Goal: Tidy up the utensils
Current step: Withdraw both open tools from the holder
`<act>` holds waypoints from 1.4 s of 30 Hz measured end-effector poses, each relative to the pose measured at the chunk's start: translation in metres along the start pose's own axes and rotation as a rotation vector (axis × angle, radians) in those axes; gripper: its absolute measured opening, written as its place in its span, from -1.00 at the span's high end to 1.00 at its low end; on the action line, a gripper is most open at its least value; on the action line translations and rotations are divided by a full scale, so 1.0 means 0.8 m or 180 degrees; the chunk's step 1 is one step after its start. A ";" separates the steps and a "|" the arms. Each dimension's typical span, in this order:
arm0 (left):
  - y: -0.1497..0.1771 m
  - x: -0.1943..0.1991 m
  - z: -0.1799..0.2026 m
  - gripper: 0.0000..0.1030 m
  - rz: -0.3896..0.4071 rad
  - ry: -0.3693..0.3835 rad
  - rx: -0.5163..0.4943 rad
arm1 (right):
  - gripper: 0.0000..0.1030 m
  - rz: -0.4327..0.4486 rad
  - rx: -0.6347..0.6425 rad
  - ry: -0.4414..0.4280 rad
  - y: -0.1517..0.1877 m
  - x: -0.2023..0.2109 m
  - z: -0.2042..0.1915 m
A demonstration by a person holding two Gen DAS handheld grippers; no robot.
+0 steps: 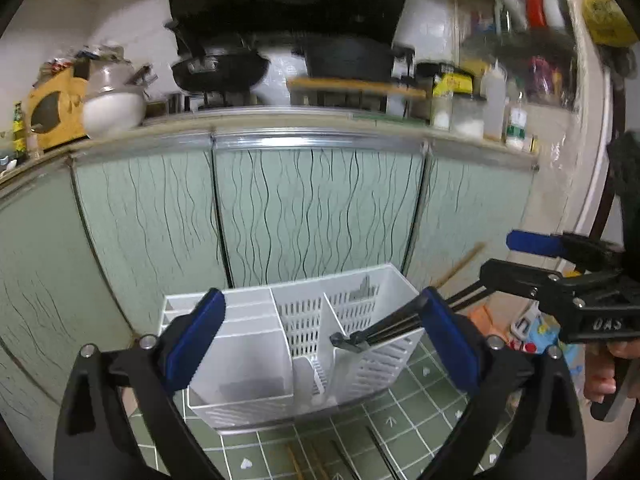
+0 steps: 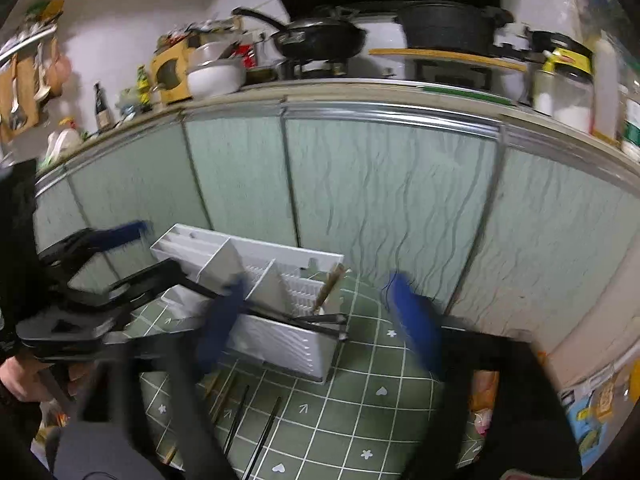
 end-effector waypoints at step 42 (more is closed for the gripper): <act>0.167 0.167 0.024 -0.91 -0.0045 -0.0342 -0.0117 | -0.84 0.0097 0.0211 0.0155 0.171 0.121 -0.048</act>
Point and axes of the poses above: each gripper's, at about its wrist camera, not at the fingertips, and x roughly against the way its jaws point, z to its right, y to its underside, the point moved 3 cm from there along -x, roughly the way its jaws point, and after that the axes turned 8 degrees about -x, right-handed, at the moved point
